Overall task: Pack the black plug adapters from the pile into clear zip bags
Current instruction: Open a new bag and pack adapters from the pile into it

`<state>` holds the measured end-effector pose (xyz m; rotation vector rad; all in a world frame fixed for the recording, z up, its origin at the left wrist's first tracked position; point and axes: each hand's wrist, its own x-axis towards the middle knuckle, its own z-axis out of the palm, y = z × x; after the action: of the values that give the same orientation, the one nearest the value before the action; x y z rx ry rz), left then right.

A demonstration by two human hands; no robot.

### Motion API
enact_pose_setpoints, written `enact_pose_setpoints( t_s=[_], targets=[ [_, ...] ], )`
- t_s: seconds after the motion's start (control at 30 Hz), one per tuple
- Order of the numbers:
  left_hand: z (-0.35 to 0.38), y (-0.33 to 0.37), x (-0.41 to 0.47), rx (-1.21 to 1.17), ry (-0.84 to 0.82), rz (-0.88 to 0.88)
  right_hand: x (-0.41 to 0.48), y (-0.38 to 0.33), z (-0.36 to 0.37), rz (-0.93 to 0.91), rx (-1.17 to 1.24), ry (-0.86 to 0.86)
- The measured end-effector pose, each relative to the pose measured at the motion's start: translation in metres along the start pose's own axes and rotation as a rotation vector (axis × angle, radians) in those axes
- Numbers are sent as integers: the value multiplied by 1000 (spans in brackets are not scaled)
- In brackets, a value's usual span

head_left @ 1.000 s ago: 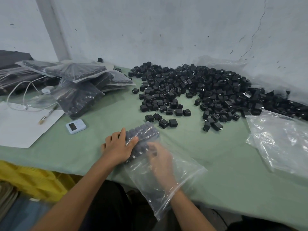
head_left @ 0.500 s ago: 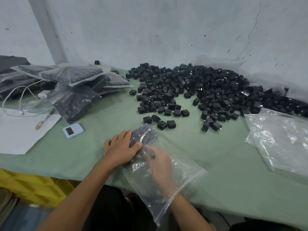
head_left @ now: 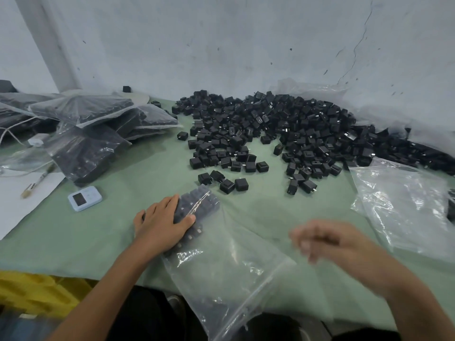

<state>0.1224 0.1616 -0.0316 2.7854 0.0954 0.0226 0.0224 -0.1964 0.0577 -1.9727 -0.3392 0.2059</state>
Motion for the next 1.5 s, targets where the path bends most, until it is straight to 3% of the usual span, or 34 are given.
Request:
enact_pose_setpoints(
  t_s=[0.07,0.13,0.27,0.4,0.57,0.67,0.7,0.8,0.87,0.93,1.0,1.13,1.27,1.4,1.5],
  targets=[
    [0,0,0,-4,0,-2,49,15,-15,42,-105,263],
    [0,0,0,-6,-1,-3,103,34,-23,171,-214,394],
    [0,-1,0,-9,4,2,166,74,-25,399,-643,395],
    [1,-3,0,-9,-7,-4,171,92,-23,423,-694,514],
    [1,-3,0,-2,-18,-1,159,99,-32,378,-797,502],
    [-1,-2,-1,-1,-20,0,145,87,-32,324,-621,512],
    [-1,-2,-1,1,-22,-1,138,81,-30,305,-451,547],
    [-1,-1,-1,3,-17,2,85,60,-21,227,388,579],
    [-1,-1,0,5,-14,5,30,56,-11,169,729,528],
    [0,-1,0,7,-16,0,-18,60,11,275,939,453],
    [0,-1,0,9,-18,-1,-46,60,48,358,1184,214],
    [-2,-1,0,15,-32,2,-81,73,108,541,1087,103],
    [-3,-1,-1,15,-49,1,-85,38,139,497,1197,52],
    [-3,-1,-2,10,-48,15,-38,13,150,361,890,223],
    [-4,0,-3,13,-62,14,-1,3,159,302,650,239]
  ],
)
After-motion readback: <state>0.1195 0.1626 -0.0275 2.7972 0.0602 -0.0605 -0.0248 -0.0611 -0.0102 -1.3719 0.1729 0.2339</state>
